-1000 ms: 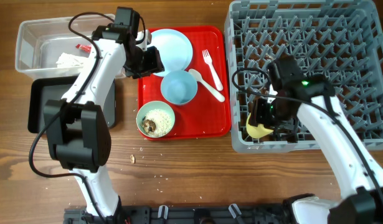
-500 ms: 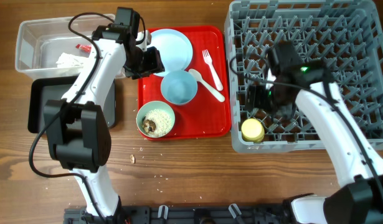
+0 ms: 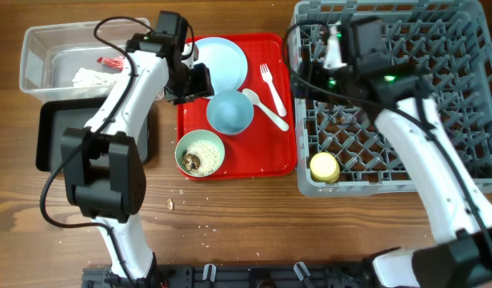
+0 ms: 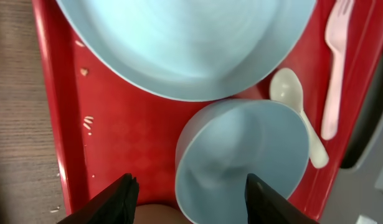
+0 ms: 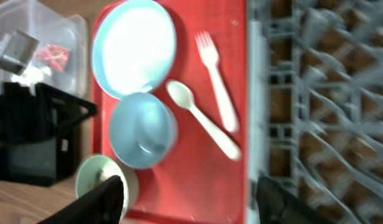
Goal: Sort waste into correct bins and load items into the dishwasher rack
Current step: 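Reach the right gripper to the light-blue bowl and grasp it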
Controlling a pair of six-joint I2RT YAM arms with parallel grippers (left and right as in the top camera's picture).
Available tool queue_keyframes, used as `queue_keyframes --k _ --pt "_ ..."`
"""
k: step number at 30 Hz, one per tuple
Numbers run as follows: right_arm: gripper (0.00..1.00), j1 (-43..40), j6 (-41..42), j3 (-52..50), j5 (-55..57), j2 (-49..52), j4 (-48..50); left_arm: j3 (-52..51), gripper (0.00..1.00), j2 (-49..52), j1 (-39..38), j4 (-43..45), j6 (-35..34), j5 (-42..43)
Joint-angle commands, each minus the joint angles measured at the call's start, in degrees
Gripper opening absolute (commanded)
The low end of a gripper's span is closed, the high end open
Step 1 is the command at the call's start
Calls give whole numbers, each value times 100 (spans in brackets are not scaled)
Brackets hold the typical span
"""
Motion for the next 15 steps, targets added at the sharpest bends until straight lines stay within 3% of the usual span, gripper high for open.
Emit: queue_keyframes --k 1,10,15 --pt "64 463 629 59 116 654 466 -42 52 -197 275 -17 -422 -398" --pt "55 962 1132 59 -31 2170 1161 481 52 -671 704 -466 -358 -1515" --pt "46 1145 1193 59 -201 2870 1228 485 72 -988 706 -295 -361 -1526"
